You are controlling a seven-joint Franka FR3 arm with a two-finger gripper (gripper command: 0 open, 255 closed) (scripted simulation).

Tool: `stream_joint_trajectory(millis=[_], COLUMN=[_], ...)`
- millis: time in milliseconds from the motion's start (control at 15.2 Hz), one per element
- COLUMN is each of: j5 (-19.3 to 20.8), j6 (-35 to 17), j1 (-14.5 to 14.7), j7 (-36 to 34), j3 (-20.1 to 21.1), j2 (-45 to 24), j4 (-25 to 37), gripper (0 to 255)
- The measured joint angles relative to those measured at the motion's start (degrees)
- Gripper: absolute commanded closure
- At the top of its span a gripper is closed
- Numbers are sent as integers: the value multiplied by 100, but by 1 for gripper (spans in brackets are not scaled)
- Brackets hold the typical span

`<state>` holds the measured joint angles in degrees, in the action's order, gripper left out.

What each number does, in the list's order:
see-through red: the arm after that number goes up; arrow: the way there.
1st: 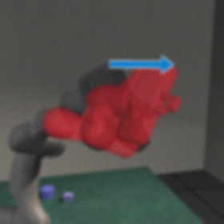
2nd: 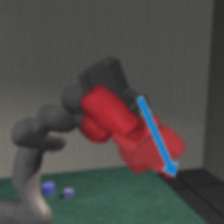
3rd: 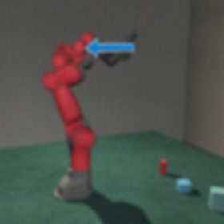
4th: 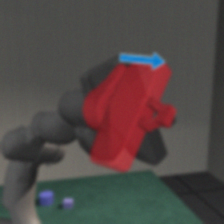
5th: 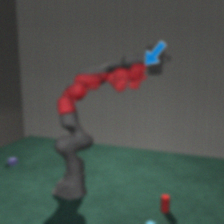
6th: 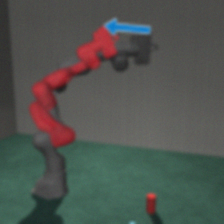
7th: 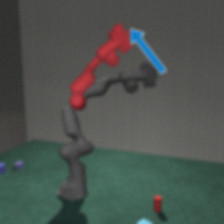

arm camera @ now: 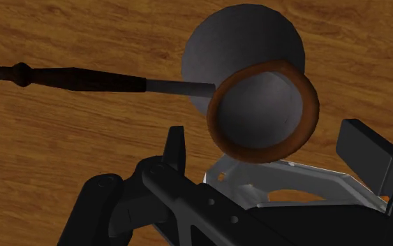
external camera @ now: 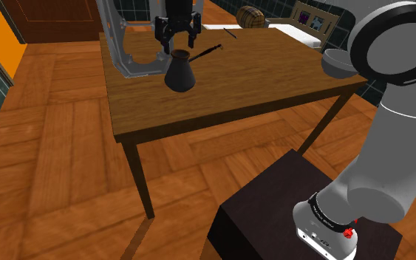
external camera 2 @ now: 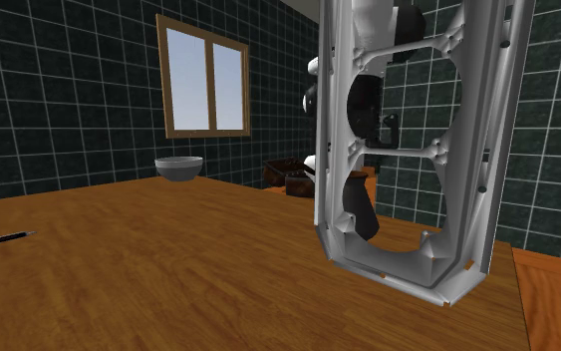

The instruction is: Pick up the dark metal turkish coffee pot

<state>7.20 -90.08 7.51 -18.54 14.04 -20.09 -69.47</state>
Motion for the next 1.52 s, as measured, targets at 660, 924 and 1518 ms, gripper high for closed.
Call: stream_joint_trajectory(millis=[660, 924, 1518], j5=[-25, -25, 22], j6=[-409, -410, 228], j1=[-38, -38, 38], j7=[-23, -23, -6], j3=[0, -1, 5], j2=[113, 113, -87], j4=[-514, -514, 314], gripper=[255, 255, 255])
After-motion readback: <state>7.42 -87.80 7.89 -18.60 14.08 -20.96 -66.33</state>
